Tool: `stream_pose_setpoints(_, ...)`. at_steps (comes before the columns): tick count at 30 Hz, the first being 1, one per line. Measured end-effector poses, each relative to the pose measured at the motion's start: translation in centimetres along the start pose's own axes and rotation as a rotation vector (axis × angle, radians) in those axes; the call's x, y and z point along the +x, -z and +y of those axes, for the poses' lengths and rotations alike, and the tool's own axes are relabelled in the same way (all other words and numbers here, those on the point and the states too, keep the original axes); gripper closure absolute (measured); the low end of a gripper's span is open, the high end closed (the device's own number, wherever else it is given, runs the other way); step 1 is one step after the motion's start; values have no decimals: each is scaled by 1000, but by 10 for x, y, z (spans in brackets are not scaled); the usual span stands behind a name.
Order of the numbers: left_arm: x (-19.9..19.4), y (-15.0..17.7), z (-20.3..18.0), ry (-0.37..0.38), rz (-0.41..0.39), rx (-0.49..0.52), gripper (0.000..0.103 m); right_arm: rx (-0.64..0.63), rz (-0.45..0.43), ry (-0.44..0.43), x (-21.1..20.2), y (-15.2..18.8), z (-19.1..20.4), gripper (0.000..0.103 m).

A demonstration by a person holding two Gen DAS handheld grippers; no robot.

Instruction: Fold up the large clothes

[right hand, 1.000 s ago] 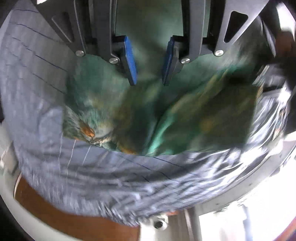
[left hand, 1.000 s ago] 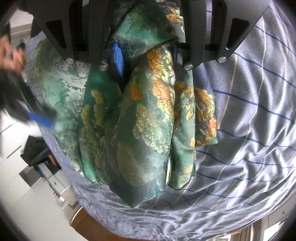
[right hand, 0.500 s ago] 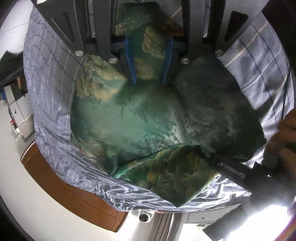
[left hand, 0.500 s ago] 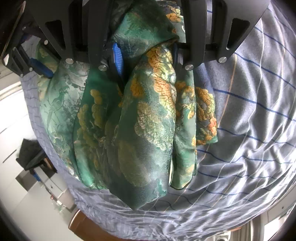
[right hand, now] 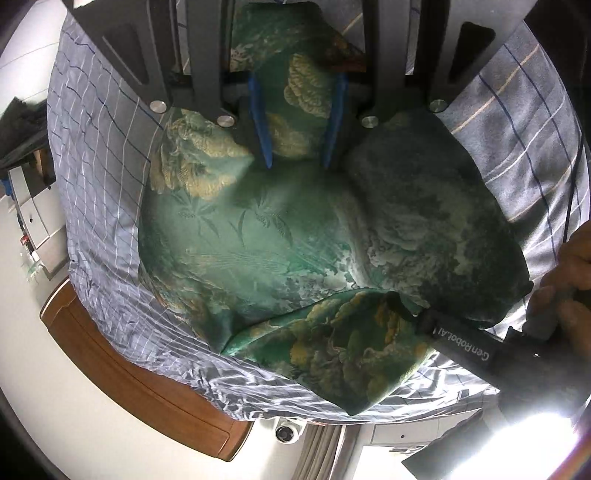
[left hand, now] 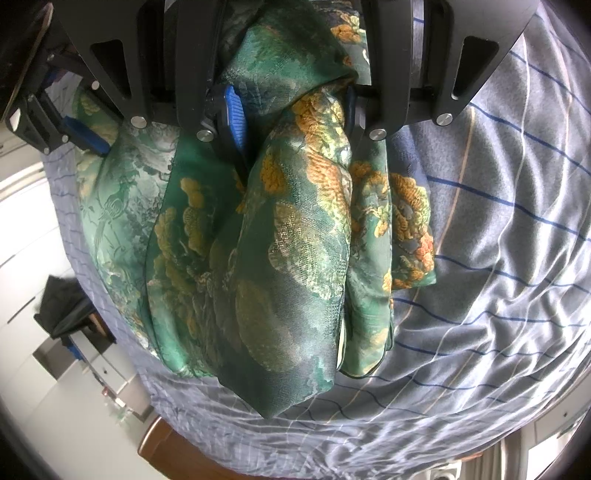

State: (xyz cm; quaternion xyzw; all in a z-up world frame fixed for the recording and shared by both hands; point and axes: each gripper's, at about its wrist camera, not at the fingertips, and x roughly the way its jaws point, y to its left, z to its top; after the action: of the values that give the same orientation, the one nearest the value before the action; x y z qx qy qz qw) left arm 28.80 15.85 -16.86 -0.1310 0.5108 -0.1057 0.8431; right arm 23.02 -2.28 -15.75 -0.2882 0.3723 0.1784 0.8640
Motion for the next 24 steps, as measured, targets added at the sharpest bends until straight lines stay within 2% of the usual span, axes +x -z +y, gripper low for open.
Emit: stream_pose_setpoints(24, 0, -1, 1, -1, -5, -8, 59, -10, -11, 7, -3, 2, 5, 73)
